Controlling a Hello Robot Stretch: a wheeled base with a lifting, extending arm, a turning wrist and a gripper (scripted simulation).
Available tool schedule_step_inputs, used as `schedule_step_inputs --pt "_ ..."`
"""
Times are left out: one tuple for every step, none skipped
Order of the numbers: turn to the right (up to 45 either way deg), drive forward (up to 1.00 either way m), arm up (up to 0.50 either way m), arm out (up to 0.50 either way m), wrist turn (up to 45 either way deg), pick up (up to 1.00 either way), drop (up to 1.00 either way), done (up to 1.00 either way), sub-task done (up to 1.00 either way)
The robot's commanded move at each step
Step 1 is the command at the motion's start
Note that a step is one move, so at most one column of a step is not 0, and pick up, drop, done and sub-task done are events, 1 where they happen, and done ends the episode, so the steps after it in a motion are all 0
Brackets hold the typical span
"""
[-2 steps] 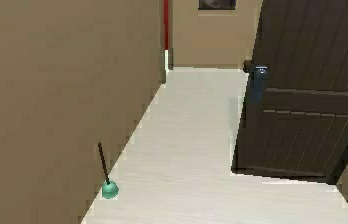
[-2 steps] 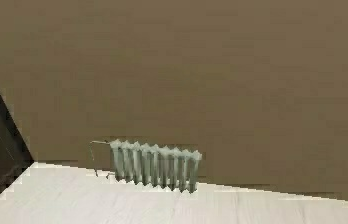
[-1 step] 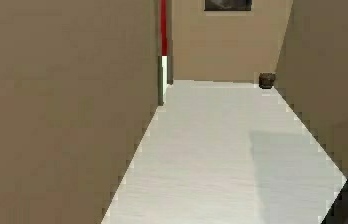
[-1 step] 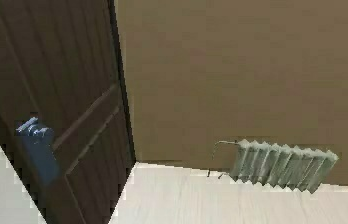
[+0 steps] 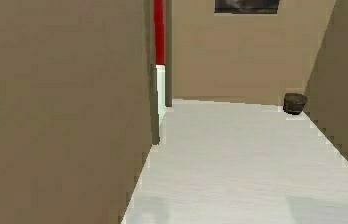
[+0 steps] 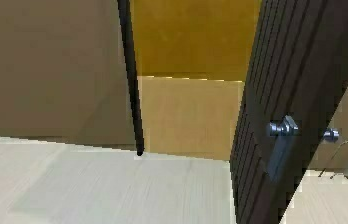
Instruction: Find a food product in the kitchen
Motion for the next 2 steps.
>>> schedule_step_inputs --pt "3.0 0.0 0.0 0.0 0.0 0.0 0.0 0.0 0.0" --pt "45.0 0.0 0.0 0.0 0.0 0.0 0.0 0.0 0.0"
